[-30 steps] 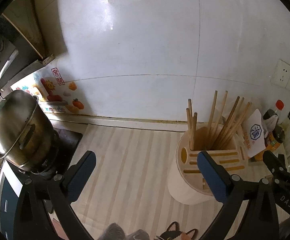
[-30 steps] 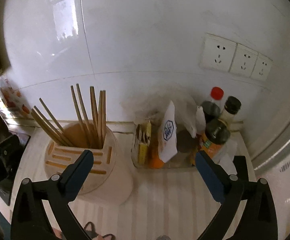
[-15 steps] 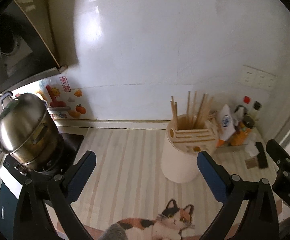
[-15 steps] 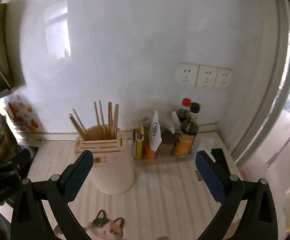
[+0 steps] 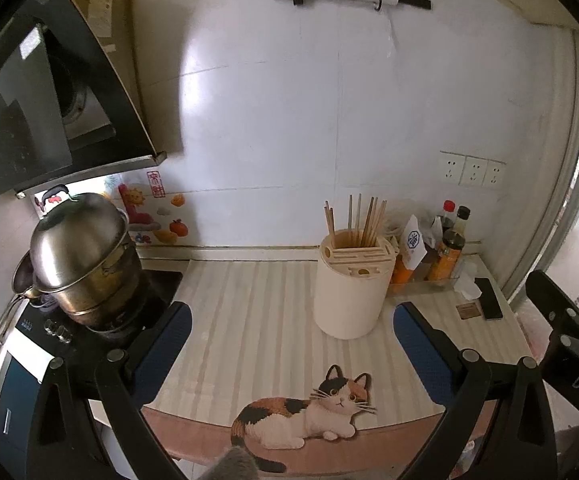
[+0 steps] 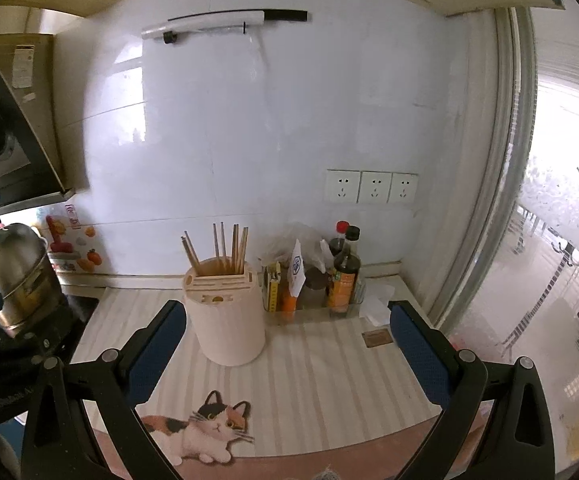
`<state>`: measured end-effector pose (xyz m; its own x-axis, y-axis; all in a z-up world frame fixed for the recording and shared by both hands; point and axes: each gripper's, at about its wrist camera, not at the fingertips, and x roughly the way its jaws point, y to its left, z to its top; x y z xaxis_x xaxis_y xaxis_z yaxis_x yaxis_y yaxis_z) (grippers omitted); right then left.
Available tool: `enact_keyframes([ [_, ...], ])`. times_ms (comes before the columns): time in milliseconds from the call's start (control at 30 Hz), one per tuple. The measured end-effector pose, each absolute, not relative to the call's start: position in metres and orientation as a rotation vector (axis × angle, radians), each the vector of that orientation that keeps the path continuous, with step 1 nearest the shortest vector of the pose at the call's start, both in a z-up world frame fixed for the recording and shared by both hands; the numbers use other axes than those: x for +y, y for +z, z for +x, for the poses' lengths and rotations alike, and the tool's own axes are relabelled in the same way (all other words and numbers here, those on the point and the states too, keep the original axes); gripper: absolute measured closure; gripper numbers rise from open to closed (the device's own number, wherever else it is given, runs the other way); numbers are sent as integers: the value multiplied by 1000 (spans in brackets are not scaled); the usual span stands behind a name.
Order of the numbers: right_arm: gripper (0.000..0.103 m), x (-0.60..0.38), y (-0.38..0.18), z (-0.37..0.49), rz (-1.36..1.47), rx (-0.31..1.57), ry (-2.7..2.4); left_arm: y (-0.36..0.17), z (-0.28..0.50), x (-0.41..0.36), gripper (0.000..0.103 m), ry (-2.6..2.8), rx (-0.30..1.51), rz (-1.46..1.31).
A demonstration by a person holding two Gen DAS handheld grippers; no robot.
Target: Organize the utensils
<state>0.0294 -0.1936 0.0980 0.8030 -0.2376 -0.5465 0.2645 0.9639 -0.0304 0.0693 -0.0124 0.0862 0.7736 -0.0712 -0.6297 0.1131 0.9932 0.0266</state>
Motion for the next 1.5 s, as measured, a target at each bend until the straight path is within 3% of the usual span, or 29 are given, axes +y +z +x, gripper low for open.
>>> enact_keyframes([
  [1500,0,-203,104,14,53,586,-198,91,46,-17,0,-27,690,60],
])
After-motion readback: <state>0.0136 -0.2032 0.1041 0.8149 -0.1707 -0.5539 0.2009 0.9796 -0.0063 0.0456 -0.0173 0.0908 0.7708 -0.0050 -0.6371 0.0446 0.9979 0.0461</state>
